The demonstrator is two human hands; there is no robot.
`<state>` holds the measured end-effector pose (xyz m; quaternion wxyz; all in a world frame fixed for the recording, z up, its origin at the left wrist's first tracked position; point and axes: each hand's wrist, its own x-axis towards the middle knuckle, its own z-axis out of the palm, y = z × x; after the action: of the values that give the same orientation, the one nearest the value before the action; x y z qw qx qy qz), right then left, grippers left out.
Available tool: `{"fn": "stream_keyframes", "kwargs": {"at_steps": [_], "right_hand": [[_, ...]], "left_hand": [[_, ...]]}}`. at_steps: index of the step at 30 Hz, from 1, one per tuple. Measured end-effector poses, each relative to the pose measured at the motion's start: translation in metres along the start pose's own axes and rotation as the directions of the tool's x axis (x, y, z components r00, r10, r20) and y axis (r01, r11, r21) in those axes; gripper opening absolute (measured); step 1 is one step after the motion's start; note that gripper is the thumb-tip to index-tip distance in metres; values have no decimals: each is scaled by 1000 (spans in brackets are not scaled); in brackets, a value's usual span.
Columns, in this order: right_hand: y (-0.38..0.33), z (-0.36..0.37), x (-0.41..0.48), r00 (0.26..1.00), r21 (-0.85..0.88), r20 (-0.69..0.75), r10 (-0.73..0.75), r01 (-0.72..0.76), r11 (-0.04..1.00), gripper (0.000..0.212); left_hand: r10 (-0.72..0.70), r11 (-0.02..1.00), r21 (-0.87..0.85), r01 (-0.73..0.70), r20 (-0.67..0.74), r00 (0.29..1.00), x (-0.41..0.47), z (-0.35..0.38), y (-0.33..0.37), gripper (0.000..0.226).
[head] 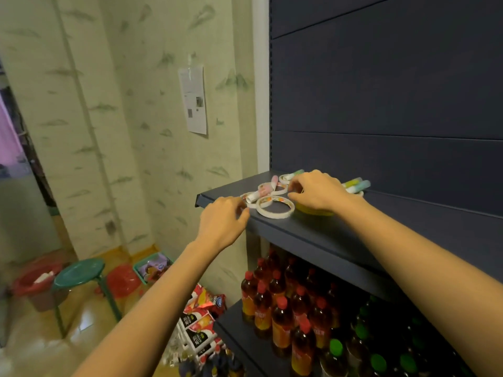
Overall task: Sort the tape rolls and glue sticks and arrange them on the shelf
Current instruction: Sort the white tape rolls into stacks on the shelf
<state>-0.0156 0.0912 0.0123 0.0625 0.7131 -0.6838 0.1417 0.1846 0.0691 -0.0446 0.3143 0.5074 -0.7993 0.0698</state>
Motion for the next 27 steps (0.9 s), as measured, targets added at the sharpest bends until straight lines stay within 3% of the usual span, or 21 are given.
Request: {"fn": "stream_keyframes", "kwargs": {"at_steps": [5,14,20,27], "right_hand": [[5,9,63,999,-10,-27,39,-39,999,26],[14,39,135,986,-47,12,165,-164,985,27],[11,59,179,953,-85,12,304,-302,949,34],[-10,93,220,843,-109,22,538,-533,839,60]], "left_hand": [[32,998,-52,-30,33,999,74,26,-16,27],[27,999,-34,-17,338,941,156,83,-22,42],[162,952,-294,-85,249,955,192,87,-49,29],[196,841,-536,-72,177,964,238,85,-104,22]]}}
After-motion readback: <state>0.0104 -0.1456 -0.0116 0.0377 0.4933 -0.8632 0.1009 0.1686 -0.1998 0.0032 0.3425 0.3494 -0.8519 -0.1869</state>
